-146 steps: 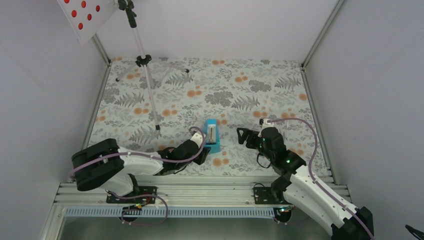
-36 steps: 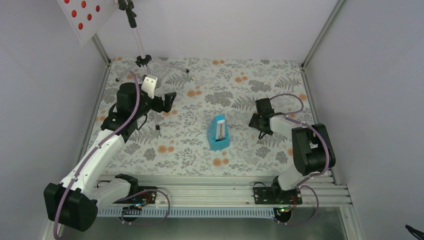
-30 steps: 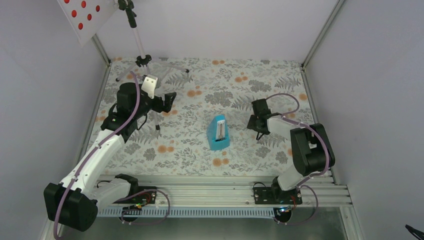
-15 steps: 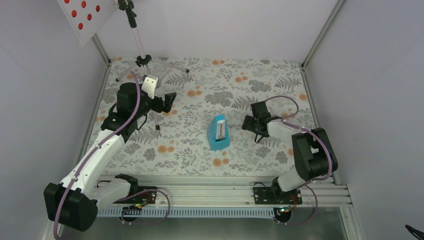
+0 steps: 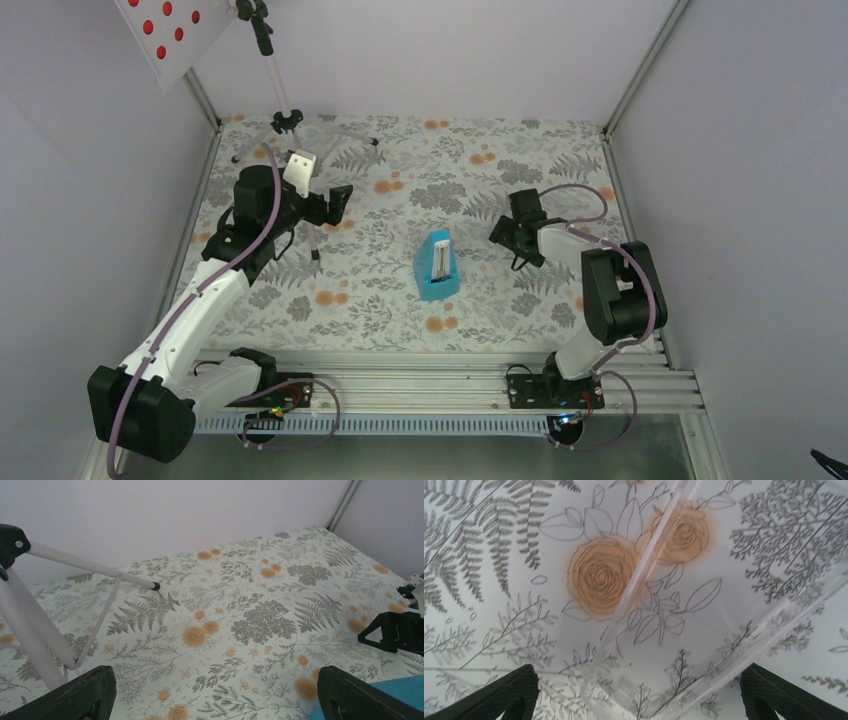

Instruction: Pack up the instrument practice props

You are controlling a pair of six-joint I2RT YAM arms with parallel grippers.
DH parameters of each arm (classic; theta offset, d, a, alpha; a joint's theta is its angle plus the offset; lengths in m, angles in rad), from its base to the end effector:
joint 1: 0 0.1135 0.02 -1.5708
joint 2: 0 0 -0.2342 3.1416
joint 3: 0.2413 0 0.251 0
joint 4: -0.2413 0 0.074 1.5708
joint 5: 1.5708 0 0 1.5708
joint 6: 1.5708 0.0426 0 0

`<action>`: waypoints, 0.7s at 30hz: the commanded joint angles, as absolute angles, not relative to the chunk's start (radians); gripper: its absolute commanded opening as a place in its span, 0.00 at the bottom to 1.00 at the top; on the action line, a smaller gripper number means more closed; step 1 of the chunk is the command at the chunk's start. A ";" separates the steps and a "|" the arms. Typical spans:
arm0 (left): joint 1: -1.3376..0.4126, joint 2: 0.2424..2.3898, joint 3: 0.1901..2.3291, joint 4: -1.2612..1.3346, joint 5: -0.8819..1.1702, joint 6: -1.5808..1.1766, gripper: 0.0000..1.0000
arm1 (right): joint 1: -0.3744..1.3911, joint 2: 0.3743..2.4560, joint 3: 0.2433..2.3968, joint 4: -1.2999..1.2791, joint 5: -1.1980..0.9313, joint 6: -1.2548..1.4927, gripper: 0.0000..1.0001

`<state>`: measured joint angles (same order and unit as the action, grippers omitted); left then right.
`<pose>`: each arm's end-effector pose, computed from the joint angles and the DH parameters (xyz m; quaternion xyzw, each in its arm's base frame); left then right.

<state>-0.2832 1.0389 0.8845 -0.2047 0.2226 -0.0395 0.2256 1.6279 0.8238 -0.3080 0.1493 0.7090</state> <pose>0.2465 -0.0815 0.2965 0.1621 0.8032 -0.1810 0.5439 0.2910 0.0603 0.1093 0.2489 0.9388 0.0373 0.2351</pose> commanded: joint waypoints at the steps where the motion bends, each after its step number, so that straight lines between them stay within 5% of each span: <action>1: -0.278 1.030 0.877 -0.202 0.243 -0.030 1.00 | 0.207 1.692 0.863 -0.359 0.205 0.725 0.95; 9: -0.279 1.027 0.874 -0.200 0.242 -0.033 1.00 | 0.205 1.733 0.898 -0.399 0.204 0.660 0.79; 16: -0.279 1.030 0.873 -0.201 0.241 -0.034 1.00 | 0.207 1.754 0.890 -0.397 0.168 0.608 0.55; 21: -0.278 1.036 0.874 -0.201 0.242 -0.034 1.00 | 0.217 1.724 0.877 -0.391 0.122 0.563 0.48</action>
<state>-0.2832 1.0386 0.8787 -0.2050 0.2226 -0.0399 0.2134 1.7126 0.9024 -0.3599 0.1993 0.5987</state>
